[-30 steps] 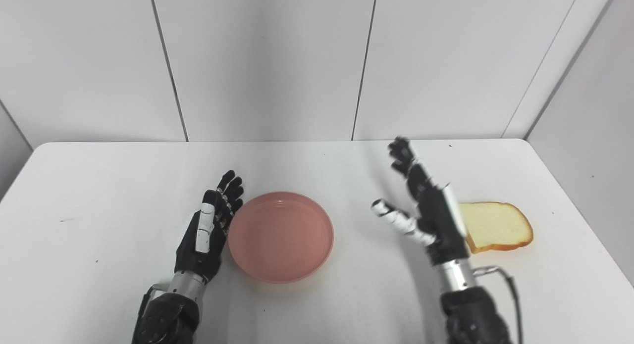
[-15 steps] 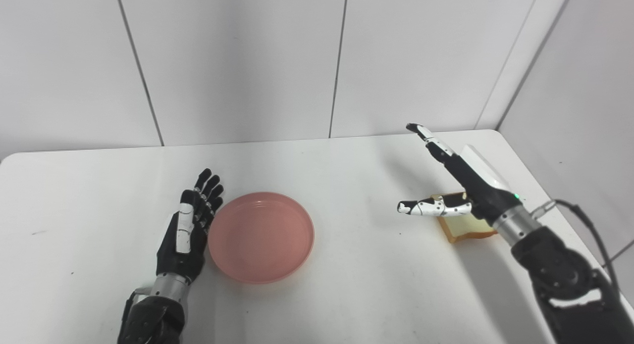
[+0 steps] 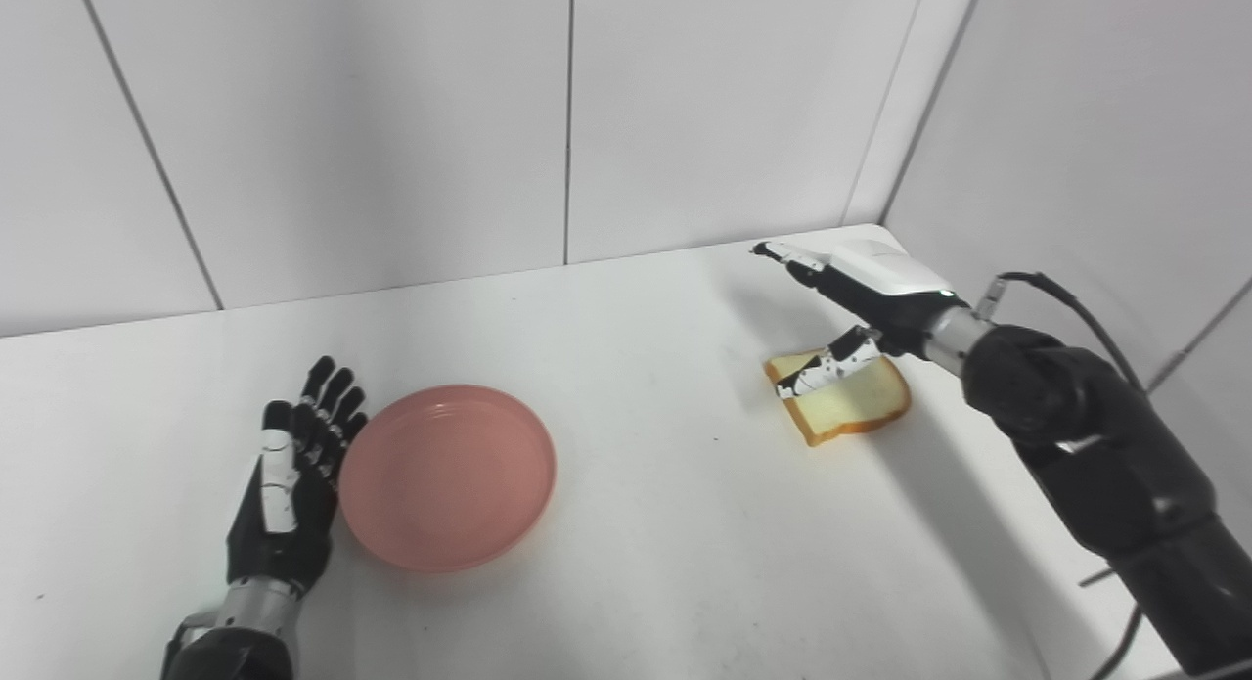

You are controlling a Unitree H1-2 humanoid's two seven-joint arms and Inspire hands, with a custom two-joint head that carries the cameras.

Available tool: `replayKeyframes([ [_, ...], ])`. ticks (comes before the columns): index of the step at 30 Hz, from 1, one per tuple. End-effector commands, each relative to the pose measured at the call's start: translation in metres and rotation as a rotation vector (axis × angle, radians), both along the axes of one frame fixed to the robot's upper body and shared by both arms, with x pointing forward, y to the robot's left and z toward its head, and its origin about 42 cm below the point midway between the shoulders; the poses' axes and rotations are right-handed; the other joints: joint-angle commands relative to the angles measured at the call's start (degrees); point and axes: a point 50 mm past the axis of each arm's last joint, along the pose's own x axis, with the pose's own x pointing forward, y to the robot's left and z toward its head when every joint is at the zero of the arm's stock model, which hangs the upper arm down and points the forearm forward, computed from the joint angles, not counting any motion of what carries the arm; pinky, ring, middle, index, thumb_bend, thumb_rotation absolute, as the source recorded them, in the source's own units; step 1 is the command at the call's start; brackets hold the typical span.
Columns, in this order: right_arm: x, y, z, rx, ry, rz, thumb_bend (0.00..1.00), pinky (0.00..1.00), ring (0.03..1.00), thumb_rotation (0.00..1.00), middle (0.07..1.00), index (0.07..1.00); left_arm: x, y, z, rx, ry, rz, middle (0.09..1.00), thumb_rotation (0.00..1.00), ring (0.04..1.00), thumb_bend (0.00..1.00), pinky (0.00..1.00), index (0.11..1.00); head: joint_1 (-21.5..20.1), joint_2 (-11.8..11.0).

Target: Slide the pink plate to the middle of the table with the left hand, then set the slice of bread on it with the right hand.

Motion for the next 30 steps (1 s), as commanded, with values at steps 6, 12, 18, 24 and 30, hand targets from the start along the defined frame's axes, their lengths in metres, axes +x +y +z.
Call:
replayKeyframes([
  [6, 0.008, -0.012, 0.026, -0.173, -0.001, -0.001, 1.0, 0.94, 0.961, 0.35, 0.973, 1.0, -0.01, 0.029, -0.031, 0.031, 0.067, 0.005, 0.993, 1.0, 0.985, 0.79, 1.0, 0.985, -4.5, -0.9],
  [12, 0.019, -0.005, 0.026, -0.309, 0.092, 0.0, 1.0, 1.0, 0.983, 0.41, 0.983, 1.0, -0.007, 0.038, -0.035, 0.022, 0.065, 0.004, 0.986, 1.0, 0.986, 0.74, 1.0, 0.973, -6.4, -1.5],
  [18, 0.027, -0.006, 0.02, -0.397, 0.121, 0.026, 1.0, 0.97, 0.968, 0.39, 0.975, 1.0, -0.004, 0.043, -0.038, 0.0, 0.069, 0.01, 0.98, 1.0, 0.977, 0.75, 1.0, 0.967, -6.5, -1.5],
  [24, 0.029, -0.002, 0.012, -0.477, 0.153, 0.078, 1.0, 0.96, 0.956, 0.44, 0.969, 1.0, -0.006, 0.042, -0.037, 0.011, 0.059, 0.006, 0.982, 1.0, 0.976, 0.75, 1.0, 0.977, -6.7, -1.4],
  [30, 0.033, -0.006, 0.003, -0.525, 0.198, 0.066, 1.0, 0.96, 0.964, 0.42, 0.978, 1.0, -0.008, 0.039, -0.037, 0.01, 0.058, 0.011, 0.977, 1.0, 0.971, 0.74, 0.98, 0.973, -6.3, -1.3],
])
